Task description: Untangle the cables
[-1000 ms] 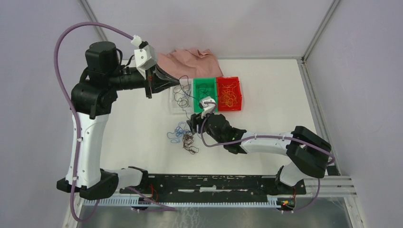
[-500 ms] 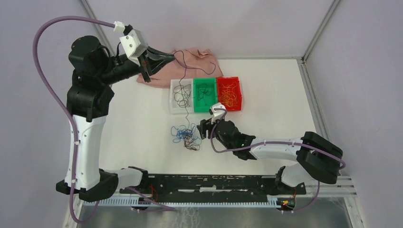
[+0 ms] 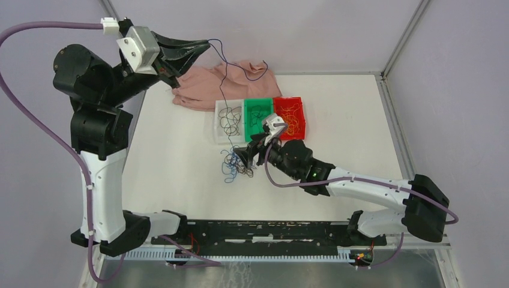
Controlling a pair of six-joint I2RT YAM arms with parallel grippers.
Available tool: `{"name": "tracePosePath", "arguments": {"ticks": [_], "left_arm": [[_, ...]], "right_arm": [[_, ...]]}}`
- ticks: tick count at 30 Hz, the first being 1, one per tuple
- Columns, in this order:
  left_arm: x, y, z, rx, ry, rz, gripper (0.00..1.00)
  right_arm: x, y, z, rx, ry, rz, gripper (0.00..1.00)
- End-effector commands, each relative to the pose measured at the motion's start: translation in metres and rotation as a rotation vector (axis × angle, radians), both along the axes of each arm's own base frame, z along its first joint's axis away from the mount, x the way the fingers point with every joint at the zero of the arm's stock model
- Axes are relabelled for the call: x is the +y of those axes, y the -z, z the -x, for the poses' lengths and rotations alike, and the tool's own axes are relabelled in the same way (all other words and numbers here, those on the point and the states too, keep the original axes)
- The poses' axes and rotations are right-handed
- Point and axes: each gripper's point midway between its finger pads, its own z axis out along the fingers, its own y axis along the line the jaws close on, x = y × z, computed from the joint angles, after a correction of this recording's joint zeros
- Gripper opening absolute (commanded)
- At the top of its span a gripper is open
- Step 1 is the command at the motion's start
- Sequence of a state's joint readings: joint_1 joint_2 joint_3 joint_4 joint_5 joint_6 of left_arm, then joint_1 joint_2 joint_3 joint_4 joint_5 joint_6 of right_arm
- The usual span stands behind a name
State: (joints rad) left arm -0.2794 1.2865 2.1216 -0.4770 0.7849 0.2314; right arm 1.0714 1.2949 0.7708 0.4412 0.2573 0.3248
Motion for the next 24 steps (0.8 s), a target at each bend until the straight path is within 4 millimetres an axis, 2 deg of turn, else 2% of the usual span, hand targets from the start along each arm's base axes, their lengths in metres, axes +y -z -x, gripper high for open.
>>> {"name": "tracePosePath", "arguments": {"ticks": [1, 2, 4, 7, 9, 13, 19, 24], "left_arm": [[0.003, -0.032, 0.019, -0.071, 0.018, 0.075, 0.03], [0.003, -0.034, 0.021, -0.075, 0.023, 0.079, 0.03], [0.003, -0.037, 0.024, -0.079, 0.032, 0.087, 0.03], [0.003, -0.04, 0.029, -0.079, 0.047, 0.095, 0.03], [0.003, -0.043, 0.031, -0.084, 0.05, 0.1, 0.03], [0.007, -0.055, 0.039, -0.125, 0.042, 0.117, 0.03], [0.017, -0.083, 0.049, -0.23, 0.001, 0.178, 0.03], [0.033, -0.111, 0.055, -0.354, -0.078, 0.249, 0.03]], "right_arm": [[0.033, -0.071, 0.016, -0.102, -0.18, -0.095, 0.82], [0.038, -0.082, 0.015, -0.112, -0.188, -0.11, 0.83], [0.046, -0.089, 0.009, -0.116, -0.183, -0.11, 0.82], [0.059, -0.088, -0.001, -0.114, -0.167, -0.096, 0.8], [0.066, -0.078, -0.009, -0.097, -0.145, -0.076, 0.78], [0.068, -0.031, -0.024, -0.044, -0.077, -0.008, 0.73], [0.056, 0.046, -0.023, 0.061, -0.026, 0.05, 0.69], [0.028, 0.109, -0.017, 0.136, 0.036, 0.116, 0.68]]}}
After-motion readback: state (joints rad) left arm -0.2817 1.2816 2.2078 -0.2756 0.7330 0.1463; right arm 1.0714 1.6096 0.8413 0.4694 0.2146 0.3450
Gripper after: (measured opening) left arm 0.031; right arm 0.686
